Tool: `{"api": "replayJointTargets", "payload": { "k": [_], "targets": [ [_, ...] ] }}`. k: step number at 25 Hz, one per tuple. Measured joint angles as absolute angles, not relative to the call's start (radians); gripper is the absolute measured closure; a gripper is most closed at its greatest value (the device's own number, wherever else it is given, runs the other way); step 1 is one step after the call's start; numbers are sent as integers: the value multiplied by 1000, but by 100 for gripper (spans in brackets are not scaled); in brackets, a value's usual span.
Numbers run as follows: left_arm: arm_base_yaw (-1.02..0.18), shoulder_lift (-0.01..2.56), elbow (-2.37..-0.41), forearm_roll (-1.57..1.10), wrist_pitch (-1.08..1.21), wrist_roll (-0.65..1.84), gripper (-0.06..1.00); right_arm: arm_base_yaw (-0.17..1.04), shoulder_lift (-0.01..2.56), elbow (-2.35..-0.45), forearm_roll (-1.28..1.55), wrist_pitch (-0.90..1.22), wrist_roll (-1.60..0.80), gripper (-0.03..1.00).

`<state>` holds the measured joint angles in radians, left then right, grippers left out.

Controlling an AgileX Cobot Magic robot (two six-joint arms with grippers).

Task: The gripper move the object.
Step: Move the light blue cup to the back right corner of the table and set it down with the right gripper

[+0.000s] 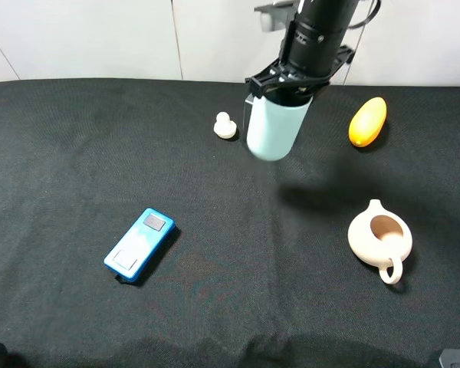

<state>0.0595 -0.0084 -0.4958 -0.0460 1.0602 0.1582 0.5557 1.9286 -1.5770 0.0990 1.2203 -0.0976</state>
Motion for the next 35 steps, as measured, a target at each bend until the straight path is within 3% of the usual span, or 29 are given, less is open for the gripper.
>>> {"api": "replayJointTargets", "payload": {
  "k": [11, 35],
  "targets": [
    [59, -8, -496, -46, 1060, 158, -5, 497, 1904, -1609, 8, 1221, -79, 93],
    [59, -8, -496, -46, 1060, 158, -5, 75, 1904, -1609, 0, 1221, -79, 93]
  ]
}}
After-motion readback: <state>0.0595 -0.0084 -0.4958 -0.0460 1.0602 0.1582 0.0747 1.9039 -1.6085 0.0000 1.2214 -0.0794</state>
